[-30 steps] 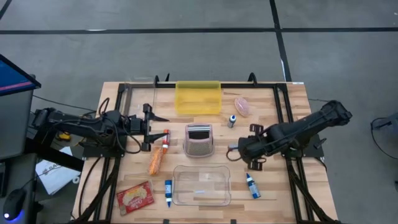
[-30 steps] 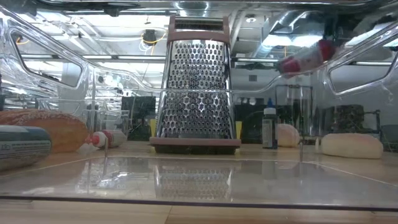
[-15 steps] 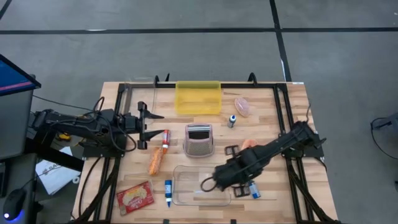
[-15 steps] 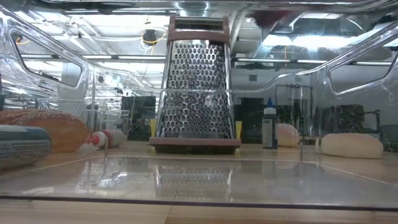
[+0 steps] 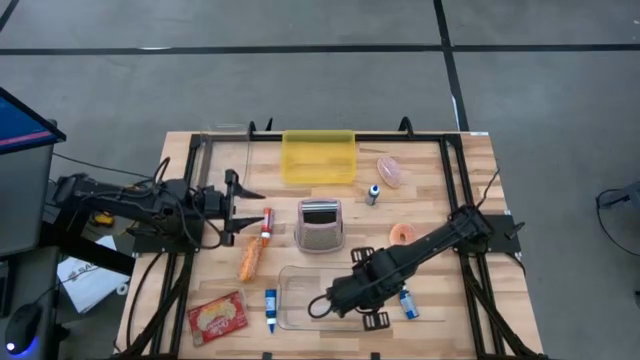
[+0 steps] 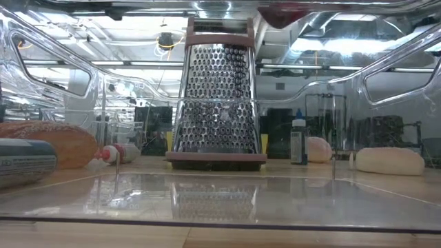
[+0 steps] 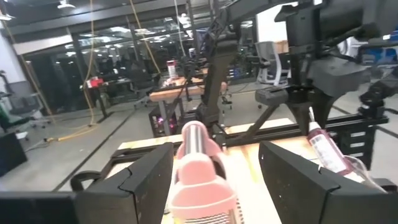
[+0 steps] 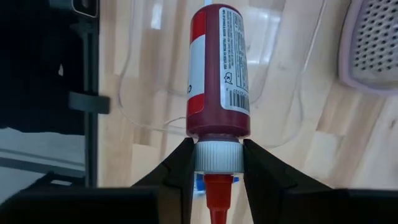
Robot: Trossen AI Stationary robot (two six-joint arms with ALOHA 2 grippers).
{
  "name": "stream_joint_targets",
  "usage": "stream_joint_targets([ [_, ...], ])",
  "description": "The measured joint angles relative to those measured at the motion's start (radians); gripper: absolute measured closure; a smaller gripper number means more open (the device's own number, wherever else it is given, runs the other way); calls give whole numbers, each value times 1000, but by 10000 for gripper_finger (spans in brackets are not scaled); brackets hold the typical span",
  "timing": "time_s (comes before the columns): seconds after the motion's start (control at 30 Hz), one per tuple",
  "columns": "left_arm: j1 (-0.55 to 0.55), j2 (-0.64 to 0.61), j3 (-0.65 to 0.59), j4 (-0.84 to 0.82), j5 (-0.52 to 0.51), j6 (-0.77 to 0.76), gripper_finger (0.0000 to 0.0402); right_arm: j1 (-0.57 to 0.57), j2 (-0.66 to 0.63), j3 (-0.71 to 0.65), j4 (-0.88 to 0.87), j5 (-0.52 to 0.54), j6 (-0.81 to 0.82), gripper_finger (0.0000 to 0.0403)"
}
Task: Pick & Place Food Item
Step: Put the red food coloring bottle into the bottom transparent bin
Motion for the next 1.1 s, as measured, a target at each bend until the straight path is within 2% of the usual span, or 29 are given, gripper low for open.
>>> stream_joint_targets([
  [0.13, -20, 0, 0, 0, 0, -7, 170, 8, 12, 1, 0, -3, 50, 310],
  [0.37, -29, 0, 0, 0, 0, -23, 170, 2, 133, -3, 1, -71, 32, 310],
  [0.7, -29, 3, 0, -4, 0, -18, 170, -69, 126, 23, 4, -123, 0, 310],
  [1.1, -29, 3, 0, -3, -1, 20, 170, -122, 131, 13, 24, -122, -41, 310],
])
